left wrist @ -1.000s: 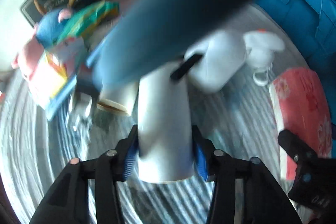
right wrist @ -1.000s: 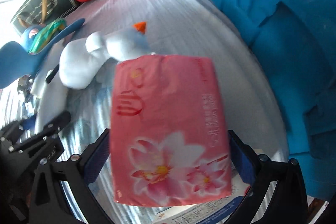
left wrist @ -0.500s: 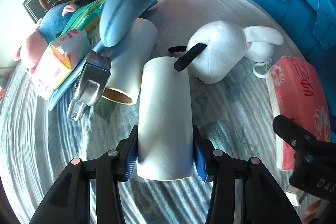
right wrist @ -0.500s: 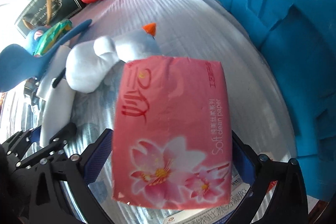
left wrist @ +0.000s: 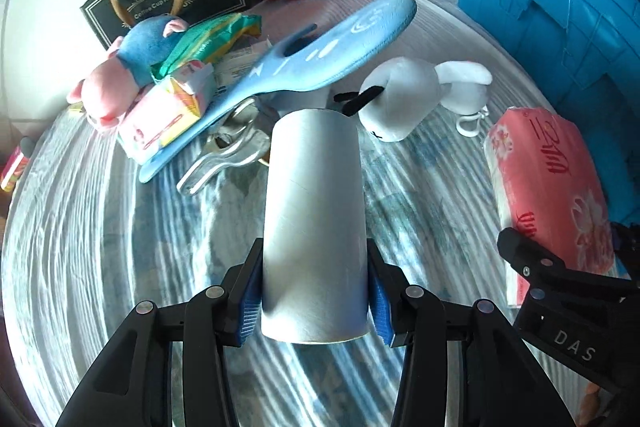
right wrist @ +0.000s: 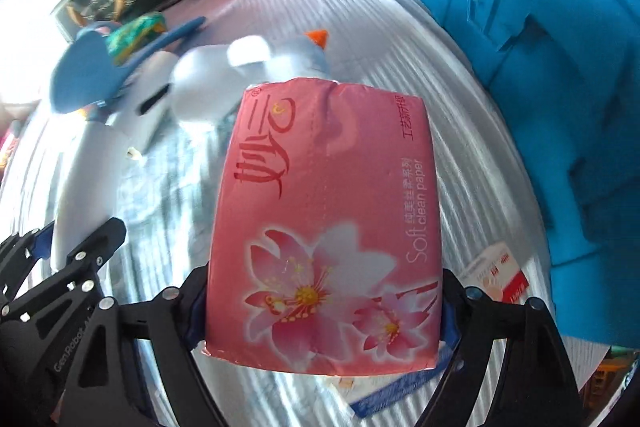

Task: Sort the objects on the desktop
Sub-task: 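Carry the roller tube and tissue pack with both tools over the blue bin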

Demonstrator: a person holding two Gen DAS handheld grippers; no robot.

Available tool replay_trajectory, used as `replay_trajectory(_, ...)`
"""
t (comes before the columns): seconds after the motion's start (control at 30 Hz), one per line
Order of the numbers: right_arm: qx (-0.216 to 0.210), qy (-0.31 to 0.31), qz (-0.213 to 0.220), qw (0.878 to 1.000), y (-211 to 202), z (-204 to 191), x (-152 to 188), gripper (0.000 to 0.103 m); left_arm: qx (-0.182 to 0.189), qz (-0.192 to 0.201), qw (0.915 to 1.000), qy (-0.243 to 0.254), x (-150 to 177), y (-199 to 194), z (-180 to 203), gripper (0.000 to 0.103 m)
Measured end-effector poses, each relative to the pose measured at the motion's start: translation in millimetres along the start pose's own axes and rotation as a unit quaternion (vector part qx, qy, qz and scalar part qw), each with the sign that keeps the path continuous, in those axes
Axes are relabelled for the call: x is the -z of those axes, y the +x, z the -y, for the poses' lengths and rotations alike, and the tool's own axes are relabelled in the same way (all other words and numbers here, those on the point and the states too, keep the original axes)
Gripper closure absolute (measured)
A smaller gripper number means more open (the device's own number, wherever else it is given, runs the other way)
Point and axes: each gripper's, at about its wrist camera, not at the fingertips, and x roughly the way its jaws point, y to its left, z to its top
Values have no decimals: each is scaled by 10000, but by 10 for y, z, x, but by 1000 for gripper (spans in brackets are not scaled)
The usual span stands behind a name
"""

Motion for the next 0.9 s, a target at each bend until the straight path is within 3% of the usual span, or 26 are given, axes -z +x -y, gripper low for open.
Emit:
replay_trajectory(0.37, -403, -633, 604, 9954, -677, -275, 127, 19, -321, 530, 9965, -557, 146, -649, -129, 58)
replay_trajectory(0.67, -783, -1463, 1280, 9778, -1328, -456, 154, 19, -828, 911, 9843, -1268, 425, -1275, -335, 58)
replay_trajectory(0.9, -718, -1560, 1912, 9664, -1975, -479, 262, 19, -798, 1478, 9766, -1344, 509, -1797, -343, 58)
